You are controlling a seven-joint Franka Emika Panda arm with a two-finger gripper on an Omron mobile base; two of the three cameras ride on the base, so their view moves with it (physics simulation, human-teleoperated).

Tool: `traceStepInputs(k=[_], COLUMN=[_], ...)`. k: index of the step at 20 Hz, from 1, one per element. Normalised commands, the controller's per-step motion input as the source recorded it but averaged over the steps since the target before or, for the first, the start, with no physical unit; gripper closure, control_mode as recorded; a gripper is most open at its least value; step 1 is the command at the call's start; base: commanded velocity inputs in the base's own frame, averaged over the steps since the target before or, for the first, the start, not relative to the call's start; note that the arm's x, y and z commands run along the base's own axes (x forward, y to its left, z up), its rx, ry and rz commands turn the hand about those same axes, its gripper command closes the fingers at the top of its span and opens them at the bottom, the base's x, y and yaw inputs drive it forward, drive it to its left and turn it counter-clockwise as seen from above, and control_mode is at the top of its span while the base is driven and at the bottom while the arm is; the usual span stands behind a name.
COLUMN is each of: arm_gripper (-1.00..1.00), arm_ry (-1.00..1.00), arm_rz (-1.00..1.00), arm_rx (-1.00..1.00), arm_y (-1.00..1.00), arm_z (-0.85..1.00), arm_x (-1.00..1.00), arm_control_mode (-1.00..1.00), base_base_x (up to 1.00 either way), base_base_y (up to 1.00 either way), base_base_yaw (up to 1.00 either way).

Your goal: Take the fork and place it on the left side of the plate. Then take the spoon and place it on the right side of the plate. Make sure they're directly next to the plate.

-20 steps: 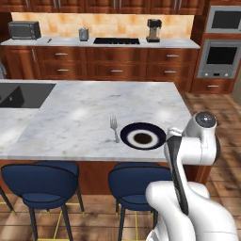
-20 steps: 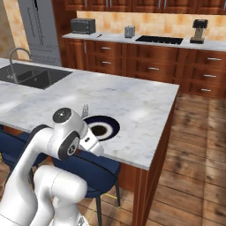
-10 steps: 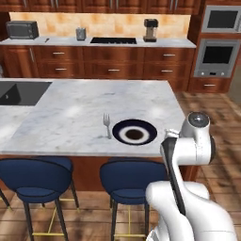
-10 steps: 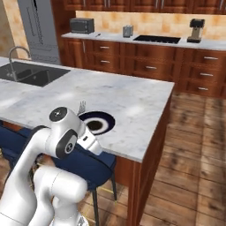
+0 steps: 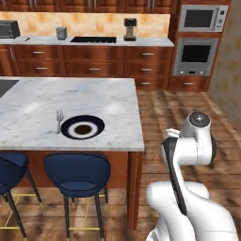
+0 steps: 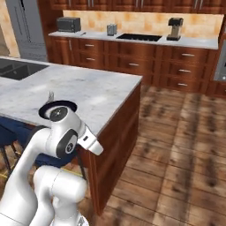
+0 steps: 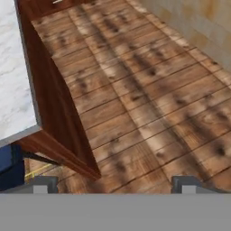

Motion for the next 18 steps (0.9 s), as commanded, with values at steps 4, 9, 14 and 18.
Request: traceStepInputs(k=[4, 9, 14, 18], arm_gripper=[-1.0, -1.0, -1.0, -1.0], arm_ry=[0.0, 0.0, 0.0, 0.0], arm_rz=[0.0, 0.0, 0.0, 0.0], arm_rx=[0.0, 0.0, 0.0, 0.0], arm_y=[0.0, 0.0, 0.0, 0.0], arm_z=[0.0, 0.0, 0.0, 0.0], arm_x=[0.0, 0.0, 0.0, 0.0], arm_control_mode=[1.0, 1.0, 1.0, 1.0], base_base_x=[0.07, 0.59, 0.98, 1.0], base_base_y=[-1.0, -0.76, -0.63, -0.61], base_base_yaw=[-0.02, 0.0, 0.03, 0.04])
